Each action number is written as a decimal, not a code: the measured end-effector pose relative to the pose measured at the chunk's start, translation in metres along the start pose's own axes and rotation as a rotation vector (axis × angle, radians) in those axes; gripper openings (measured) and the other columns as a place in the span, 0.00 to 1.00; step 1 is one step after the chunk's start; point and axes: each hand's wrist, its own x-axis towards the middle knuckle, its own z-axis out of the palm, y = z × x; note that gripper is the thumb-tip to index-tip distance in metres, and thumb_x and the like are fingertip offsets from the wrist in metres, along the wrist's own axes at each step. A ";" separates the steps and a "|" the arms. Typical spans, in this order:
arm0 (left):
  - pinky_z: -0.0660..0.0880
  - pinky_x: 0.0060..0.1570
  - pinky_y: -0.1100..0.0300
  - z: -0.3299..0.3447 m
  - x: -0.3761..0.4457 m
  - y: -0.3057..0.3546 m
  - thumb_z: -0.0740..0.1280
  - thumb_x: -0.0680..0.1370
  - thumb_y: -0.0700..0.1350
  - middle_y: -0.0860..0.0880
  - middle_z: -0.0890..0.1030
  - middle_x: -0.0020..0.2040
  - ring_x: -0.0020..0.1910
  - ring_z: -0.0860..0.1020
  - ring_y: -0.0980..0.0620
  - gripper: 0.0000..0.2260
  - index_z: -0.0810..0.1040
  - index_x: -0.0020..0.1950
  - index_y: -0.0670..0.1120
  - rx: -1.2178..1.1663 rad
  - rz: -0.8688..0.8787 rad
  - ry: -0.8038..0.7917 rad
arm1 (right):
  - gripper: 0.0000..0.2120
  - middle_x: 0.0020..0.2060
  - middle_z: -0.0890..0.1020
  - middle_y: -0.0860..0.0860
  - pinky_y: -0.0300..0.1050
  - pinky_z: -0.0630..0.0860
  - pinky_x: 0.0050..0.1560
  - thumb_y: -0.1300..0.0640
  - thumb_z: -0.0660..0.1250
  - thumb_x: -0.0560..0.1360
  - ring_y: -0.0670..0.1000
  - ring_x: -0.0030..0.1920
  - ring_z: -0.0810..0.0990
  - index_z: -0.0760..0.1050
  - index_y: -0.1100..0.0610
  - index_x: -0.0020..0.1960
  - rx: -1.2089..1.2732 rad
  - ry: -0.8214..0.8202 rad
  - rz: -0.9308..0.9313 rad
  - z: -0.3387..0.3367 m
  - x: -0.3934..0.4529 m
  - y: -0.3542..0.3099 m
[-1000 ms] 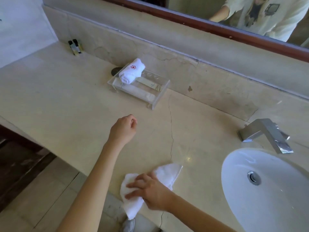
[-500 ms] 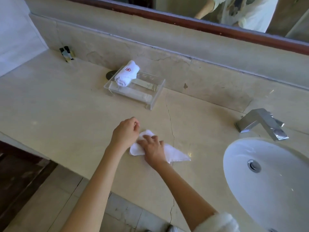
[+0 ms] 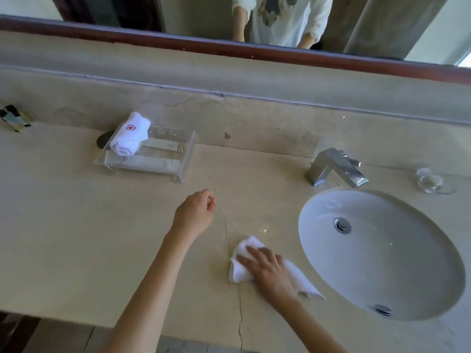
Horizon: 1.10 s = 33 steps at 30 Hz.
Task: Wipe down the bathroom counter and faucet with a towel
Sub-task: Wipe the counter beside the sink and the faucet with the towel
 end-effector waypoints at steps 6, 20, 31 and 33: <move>0.74 0.47 0.55 0.023 0.003 0.034 0.58 0.79 0.46 0.48 0.81 0.53 0.52 0.79 0.46 0.10 0.77 0.54 0.46 0.027 0.028 0.033 | 0.29 0.71 0.63 0.47 0.54 0.66 0.56 0.51 0.38 0.73 0.58 0.65 0.65 0.58 0.38 0.72 -0.007 0.107 0.375 -0.041 0.078 0.067; 0.73 0.49 0.55 0.054 -0.010 0.043 0.58 0.79 0.44 0.48 0.80 0.54 0.54 0.77 0.46 0.10 0.77 0.55 0.45 0.023 0.043 -0.008 | 0.37 0.60 0.77 0.53 0.48 0.74 0.42 0.67 0.71 0.56 0.57 0.51 0.71 0.74 0.50 0.64 0.076 0.491 0.575 -0.036 0.028 -0.022; 0.71 0.45 0.56 0.097 -0.032 0.160 0.58 0.79 0.43 0.46 0.79 0.53 0.53 0.77 0.45 0.10 0.77 0.54 0.43 -0.012 0.227 -0.065 | 0.44 0.54 0.67 0.53 0.52 0.74 0.43 0.57 0.79 0.52 0.56 0.50 0.66 0.61 0.51 0.64 0.142 -0.018 0.626 0.000 -0.019 -0.048; 0.72 0.47 0.55 0.103 -0.041 0.172 0.58 0.78 0.44 0.46 0.79 0.54 0.54 0.77 0.45 0.10 0.77 0.55 0.43 -0.019 0.242 -0.077 | 0.39 0.54 0.73 0.51 0.50 0.75 0.37 0.52 0.77 0.54 0.55 0.49 0.67 0.67 0.48 0.63 0.134 0.020 0.633 0.009 -0.043 -0.022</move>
